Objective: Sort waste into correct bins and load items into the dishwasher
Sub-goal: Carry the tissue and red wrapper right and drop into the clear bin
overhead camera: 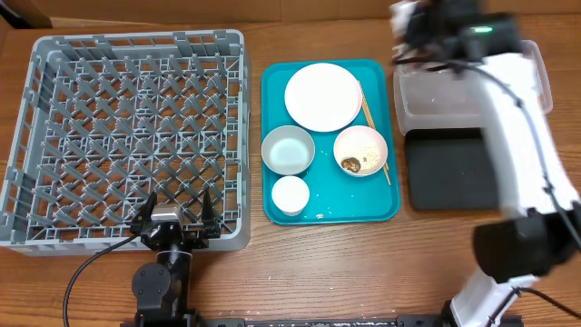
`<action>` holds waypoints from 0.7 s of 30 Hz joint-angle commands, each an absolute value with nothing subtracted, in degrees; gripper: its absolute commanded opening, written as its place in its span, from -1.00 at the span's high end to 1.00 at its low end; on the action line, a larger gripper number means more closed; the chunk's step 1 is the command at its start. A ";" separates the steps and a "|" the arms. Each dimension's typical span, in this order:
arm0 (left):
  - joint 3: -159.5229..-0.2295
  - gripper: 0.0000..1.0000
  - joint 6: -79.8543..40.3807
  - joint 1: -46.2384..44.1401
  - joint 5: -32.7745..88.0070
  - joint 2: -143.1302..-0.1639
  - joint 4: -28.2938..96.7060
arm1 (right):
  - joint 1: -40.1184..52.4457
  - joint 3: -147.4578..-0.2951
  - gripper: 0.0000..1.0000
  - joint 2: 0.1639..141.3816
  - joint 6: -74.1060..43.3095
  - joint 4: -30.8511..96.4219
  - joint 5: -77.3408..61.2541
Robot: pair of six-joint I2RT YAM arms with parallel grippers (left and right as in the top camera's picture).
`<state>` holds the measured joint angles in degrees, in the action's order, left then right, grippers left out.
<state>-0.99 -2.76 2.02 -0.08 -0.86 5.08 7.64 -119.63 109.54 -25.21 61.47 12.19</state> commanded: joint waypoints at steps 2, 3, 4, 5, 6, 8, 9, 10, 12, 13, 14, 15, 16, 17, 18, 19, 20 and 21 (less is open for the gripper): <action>-0.51 -1.00 -1.89 2.24 -0.25 -0.25 4.86 | 1.63 -116.57 0.92 113.16 -32.08 62.63 15.35; -0.51 -1.00 -1.89 2.24 -0.25 -0.25 4.86 | 0.40 -115.48 0.92 113.89 -33.06 62.26 15.31; -0.51 -1.00 -1.89 2.24 -0.25 -0.25 4.86 | -0.49 -114.76 0.92 114.48 -33.28 61.98 14.87; -0.51 -1.00 -1.89 2.24 -0.25 -0.25 4.86 | -1.26 -114.04 0.92 115.46 -33.23 61.32 14.13; -0.54 -0.99 -1.89 2.24 -0.25 -0.25 4.86 | -1.76 -113.49 0.92 116.27 -33.23 60.80 13.52; -0.51 -1.00 -1.89 2.24 -0.25 -0.25 4.86 | -2.39 -112.88 0.92 117.86 -33.23 60.53 13.13; -0.54 -1.00 -1.89 2.24 -0.25 -0.25 4.86 | -2.46 -112.86 0.92 118.50 -33.23 60.82 13.15; -0.54 -1.00 -1.87 2.24 -0.25 -0.25 4.86 | -2.44 -112.86 0.92 118.91 -33.23 61.08 13.13; -0.51 -0.99 -1.89 2.24 -0.25 -0.25 4.86 | -2.44 -112.86 0.82 119.35 -33.23 61.36 12.99; -0.51 -1.00 -1.89 2.24 -0.25 -0.25 4.86 | -2.44 -112.86 0.70 119.35 -33.23 61.36 12.99; -0.51 -1.00 -1.87 2.24 -0.25 -0.25 4.86 | -2.33 -112.90 0.53 119.33 -33.23 61.34 12.99; -0.51 -1.00 -1.89 2.24 -0.25 -0.25 4.86 | -2.31 -113.01 0.42 119.15 -33.21 61.39 12.99; -0.51 -1.00 -1.87 2.24 -0.25 -0.25 4.86 | -2.31 -113.03 0.28 118.96 -33.21 61.43 12.93; -0.54 -1.00 -1.89 2.24 -0.25 -0.25 4.86 | -2.33 -113.10 0.09 118.80 -32.99 61.54 12.75; -0.51 -1.00 -1.87 2.24 -0.25 -0.25 4.86 | -2.33 -113.27 -0.11 118.63 -33.01 61.89 12.69; -0.51 -1.00 -1.87 2.24 -0.25 -0.25 4.86 | -2.33 -113.45 -0.27 118.48 -33.01 62.15 12.56; -0.51 -1.00 -1.89 2.24 -0.25 -0.25 4.86 | -2.33 -113.69 -0.32 118.19 -32.99 62.52 12.36; -0.51 -0.99 -1.89 2.24 -0.25 -0.25 4.86 | -2.33 -113.93 -0.35 117.80 -32.99 62.81 12.32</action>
